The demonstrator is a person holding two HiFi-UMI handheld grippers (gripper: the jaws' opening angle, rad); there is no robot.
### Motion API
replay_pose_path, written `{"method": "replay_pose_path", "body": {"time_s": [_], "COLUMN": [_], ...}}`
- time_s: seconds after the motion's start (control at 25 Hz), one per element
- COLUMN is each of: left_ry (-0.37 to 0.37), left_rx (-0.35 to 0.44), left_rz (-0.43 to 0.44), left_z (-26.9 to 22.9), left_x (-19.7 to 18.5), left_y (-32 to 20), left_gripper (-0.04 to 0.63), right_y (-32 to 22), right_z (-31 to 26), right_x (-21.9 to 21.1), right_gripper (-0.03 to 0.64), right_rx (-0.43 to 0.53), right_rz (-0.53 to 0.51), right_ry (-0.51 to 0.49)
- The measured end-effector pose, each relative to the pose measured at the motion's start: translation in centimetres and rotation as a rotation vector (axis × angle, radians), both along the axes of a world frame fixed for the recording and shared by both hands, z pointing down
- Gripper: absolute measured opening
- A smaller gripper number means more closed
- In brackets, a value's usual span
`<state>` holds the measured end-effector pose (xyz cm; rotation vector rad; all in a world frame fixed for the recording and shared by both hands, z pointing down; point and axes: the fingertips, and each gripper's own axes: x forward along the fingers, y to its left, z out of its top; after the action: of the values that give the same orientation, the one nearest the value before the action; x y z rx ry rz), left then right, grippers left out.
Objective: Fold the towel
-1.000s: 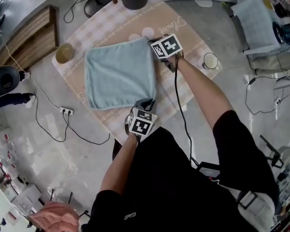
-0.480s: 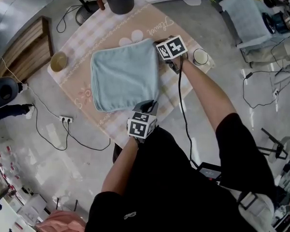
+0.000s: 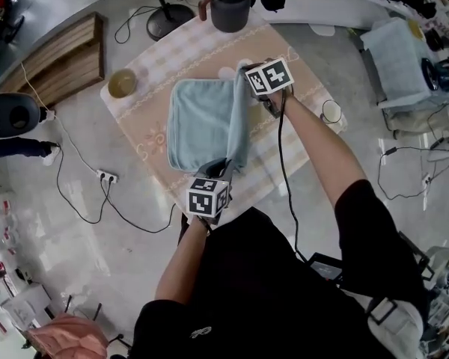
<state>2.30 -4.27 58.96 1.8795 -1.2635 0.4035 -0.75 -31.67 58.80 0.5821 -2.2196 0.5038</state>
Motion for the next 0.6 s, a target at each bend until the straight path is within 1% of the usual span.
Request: {"method": "replay_pose_path", "body": {"time_s": [0.32, 0.6], "left_ry": [-0.005, -0.006], "left_rx": [0.006, -0.001], "left_rz": [-0.142, -0.264], "left_z": [-0.5, -0.5], "left_x": [-6.5, -12.1], "left_y": [1.6, 3.2], "left_gripper": [0.035, 0.035], "right_y": [1.5, 2.7], "right_z": [-1.1, -0.8], "right_x": [-7.1, -11.7], "right_gripper": [0.014, 0.014], "right_rx": [0.009, -0.002], "right_rz": [-0.095, -0.133], "right_ry": [0.014, 0.023]}}
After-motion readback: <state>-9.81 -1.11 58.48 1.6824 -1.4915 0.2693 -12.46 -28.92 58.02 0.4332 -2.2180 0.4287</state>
